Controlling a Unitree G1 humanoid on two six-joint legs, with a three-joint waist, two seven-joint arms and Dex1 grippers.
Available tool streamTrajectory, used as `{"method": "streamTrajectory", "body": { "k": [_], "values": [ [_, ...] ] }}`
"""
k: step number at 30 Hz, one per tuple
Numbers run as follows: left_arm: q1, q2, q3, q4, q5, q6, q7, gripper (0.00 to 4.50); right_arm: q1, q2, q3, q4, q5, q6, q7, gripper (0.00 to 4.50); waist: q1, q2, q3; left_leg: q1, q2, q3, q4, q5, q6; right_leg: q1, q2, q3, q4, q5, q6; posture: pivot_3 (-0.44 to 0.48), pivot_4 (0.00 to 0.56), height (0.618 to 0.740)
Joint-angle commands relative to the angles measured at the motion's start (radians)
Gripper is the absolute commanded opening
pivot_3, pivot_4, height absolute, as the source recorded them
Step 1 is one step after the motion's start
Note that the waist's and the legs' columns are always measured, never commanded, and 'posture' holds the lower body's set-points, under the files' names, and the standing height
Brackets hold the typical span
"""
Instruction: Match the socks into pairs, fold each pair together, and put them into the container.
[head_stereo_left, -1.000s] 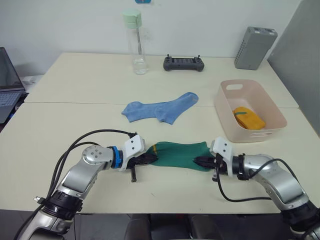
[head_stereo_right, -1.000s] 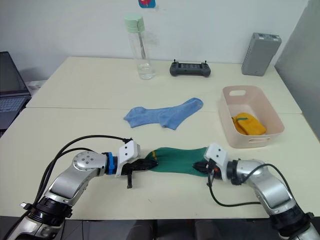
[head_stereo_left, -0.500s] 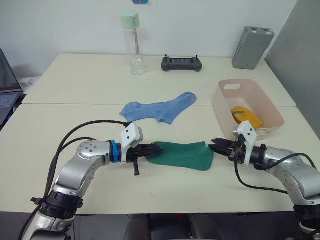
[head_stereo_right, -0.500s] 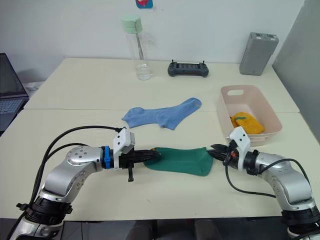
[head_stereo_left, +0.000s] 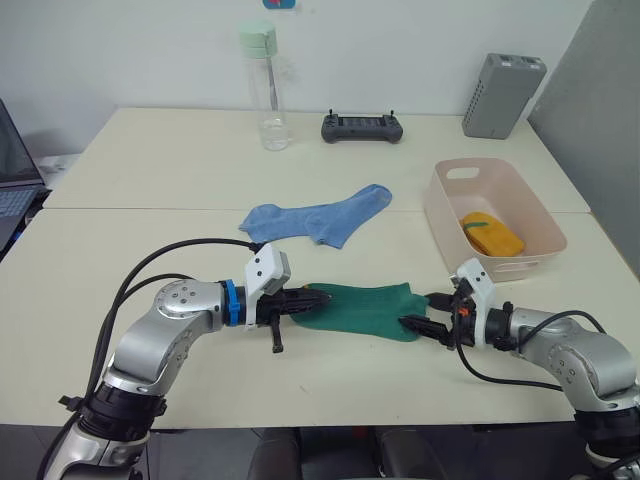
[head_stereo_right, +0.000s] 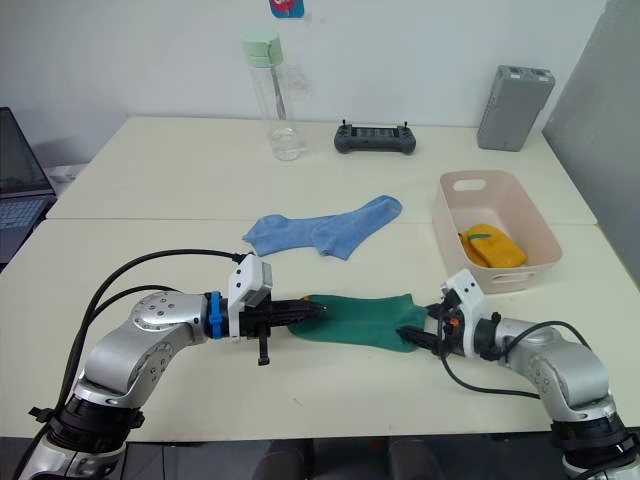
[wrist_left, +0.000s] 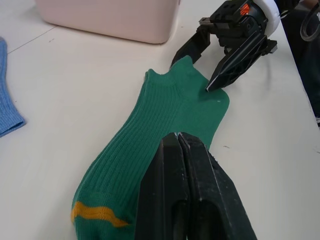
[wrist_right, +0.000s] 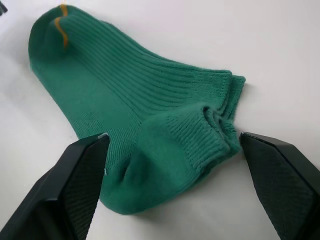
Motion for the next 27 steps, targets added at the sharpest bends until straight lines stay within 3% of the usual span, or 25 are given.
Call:
{"method": "streamTrajectory", "body": {
  "k": [1, 11, 27],
  "values": [
    [-0.015, -0.014, -0.003, -0.04, -0.02, 0.012, 0.01, 0.0, -0.011, 0.001, -0.005, -0.037, 0.04, 0.025, 0.007, 3.48, 0.0, 0.0, 0.0, 0.0, 0.0, 0.0, 0.0, 0.0, 0.0, 0.0, 0.0, 0.0, 0.0, 0.0, 0.0, 0.0, 0.15, 0.74],
    [-0.043, -0.04, -0.043, -0.014, 0.019, -0.032, -0.003, 0.0, -0.029, -0.018, -0.02, -0.005, 0.052, 0.013, 0.026, 0.03, 0.001, 0.0, 0.0, 0.0, 0.0, 0.0, 0.0, 0.0, 0.0, 0.0, 0.0, 0.0, 0.0, 0.0, 0.0, 0.0, 0.15, 0.74],
    [-0.127, -0.192, -0.222, 0.304, 0.291, -0.257, 0.065, 0.0, -0.138, -0.099, -0.033, 0.058, 0.075, 0.019, 0.131, 0.03, 0.002, 0.0, 0.0, 0.0, -0.001, 0.0, 0.0, 0.0, 0.0, 0.0, 0.0, 0.0, 0.0, 0.0, 0.0, 0.0, 0.15, 0.74]
  ]
}}
